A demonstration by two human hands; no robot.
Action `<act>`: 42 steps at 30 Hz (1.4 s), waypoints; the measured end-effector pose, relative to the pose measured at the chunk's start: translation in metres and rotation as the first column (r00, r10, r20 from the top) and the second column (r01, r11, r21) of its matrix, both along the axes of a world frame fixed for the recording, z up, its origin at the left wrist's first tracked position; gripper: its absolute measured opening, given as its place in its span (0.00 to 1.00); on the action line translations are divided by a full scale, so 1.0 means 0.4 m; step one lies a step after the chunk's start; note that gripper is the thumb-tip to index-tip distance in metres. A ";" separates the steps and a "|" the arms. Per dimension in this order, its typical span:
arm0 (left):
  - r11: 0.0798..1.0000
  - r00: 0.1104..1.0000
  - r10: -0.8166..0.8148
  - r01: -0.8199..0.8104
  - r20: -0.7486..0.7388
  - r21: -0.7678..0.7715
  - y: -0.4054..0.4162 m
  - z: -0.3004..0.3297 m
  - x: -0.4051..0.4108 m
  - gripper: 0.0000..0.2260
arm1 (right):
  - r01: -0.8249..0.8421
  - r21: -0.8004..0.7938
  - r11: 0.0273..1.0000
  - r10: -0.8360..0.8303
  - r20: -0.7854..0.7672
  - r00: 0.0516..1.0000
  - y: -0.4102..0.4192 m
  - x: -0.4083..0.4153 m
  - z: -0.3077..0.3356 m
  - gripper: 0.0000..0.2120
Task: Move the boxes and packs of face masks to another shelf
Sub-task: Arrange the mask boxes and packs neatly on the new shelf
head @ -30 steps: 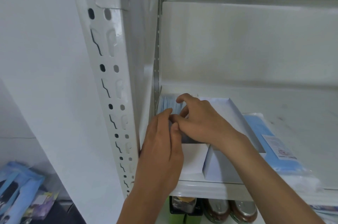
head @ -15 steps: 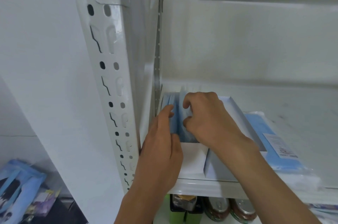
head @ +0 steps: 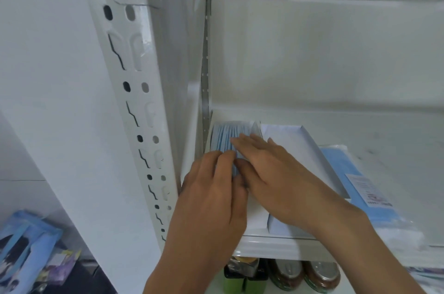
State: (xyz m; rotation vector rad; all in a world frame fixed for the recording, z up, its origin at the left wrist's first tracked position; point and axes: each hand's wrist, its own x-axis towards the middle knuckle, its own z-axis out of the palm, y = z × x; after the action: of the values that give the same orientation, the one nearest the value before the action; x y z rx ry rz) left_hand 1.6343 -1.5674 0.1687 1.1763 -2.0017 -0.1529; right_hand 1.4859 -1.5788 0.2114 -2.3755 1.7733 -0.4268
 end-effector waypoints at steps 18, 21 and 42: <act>0.994 0.978 0.104 -0.096 0.183 -0.052 0.009 -0.007 0.001 0.14 | -0.043 -0.071 0.997 0.038 -0.079 0.996 0.023 -0.034 -0.027 0.25; 0.994 0.975 0.101 -0.090 0.197 -0.067 0.009 -0.013 0.004 0.18 | -0.019 -0.084 0.996 0.014 -0.067 0.998 0.026 -0.032 -0.031 0.25; 0.982 0.984 0.074 -0.043 -0.163 0.185 -0.060 -0.014 -0.033 0.22 | 0.424 0.180 0.888 -0.413 0.718 0.561 0.045 -0.244 -0.091 0.21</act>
State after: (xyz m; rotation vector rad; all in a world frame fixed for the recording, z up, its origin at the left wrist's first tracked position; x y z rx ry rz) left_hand 1.6210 -1.5914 0.1632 1.2899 -1.8311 -0.3997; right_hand 1.3883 -1.5609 0.1749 -1.3561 1.8336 -1.2612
